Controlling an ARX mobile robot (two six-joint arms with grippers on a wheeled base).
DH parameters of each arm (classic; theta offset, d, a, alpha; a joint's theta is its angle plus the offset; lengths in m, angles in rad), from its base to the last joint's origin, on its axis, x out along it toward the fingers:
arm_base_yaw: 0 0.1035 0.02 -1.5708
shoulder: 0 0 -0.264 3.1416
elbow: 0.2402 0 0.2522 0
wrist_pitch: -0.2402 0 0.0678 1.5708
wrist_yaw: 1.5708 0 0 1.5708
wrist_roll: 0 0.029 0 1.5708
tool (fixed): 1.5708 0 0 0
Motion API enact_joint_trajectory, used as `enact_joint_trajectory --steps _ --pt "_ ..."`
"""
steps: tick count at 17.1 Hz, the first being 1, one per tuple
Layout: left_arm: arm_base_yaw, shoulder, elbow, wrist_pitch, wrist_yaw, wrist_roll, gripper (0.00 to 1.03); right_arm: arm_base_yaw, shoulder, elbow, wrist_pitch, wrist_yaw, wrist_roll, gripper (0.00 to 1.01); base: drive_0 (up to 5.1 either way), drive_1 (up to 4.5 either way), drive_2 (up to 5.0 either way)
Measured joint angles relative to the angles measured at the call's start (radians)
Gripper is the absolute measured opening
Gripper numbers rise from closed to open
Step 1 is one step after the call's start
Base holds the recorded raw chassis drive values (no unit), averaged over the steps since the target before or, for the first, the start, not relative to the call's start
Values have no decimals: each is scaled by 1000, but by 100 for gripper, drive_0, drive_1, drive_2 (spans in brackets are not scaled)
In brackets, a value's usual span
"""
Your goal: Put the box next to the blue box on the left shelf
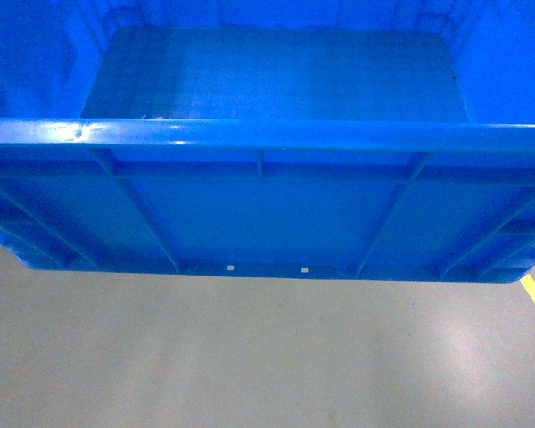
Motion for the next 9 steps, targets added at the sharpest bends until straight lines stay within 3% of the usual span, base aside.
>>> enact_joint_trajectory --steps 9 --pt "0 0 0 1 0 1 12 0 0 0 -4 0 2 8 -13 414 -439"
